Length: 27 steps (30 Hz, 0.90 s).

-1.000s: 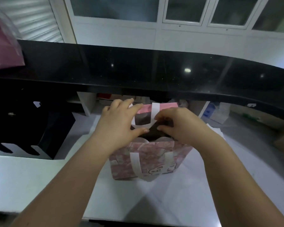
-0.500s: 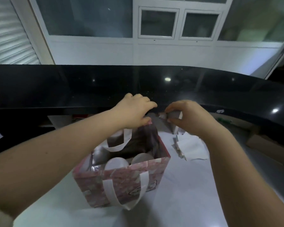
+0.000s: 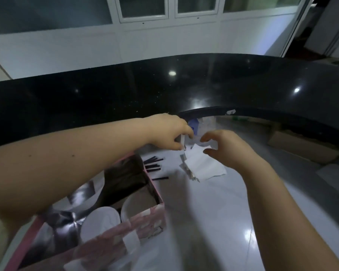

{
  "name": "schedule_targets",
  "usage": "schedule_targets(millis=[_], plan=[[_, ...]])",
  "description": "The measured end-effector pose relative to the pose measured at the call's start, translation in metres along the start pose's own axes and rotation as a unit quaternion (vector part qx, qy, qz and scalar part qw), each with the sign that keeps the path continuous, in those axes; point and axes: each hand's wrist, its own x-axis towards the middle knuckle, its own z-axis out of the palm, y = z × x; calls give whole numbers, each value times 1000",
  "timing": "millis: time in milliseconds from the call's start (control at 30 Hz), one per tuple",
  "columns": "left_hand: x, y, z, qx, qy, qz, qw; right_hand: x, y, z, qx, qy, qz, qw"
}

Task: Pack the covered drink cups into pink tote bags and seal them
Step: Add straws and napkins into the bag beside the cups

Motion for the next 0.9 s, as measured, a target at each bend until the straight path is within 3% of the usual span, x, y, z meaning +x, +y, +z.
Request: schedule_targets(millis=[100, 333, 567, 700, 900], plan=[[25, 1, 9, -31, -56, 31, 997, 5, 22, 22, 17, -44, 32, 998], [62, -7, 33, 61, -144, 106, 982, 32, 59, 73, 12, -101, 90, 991], [77, -19, 62, -22, -184, 70, 980, 63, 70, 114, -40, -180, 122, 975], [76, -27, 68, -5, -170, 85, 982, 70, 75, 128, -33, -169, 115, 978], [79, -23, 79, 14, -142, 119, 983, 64, 83, 141, -1, -87, 107, 990]])
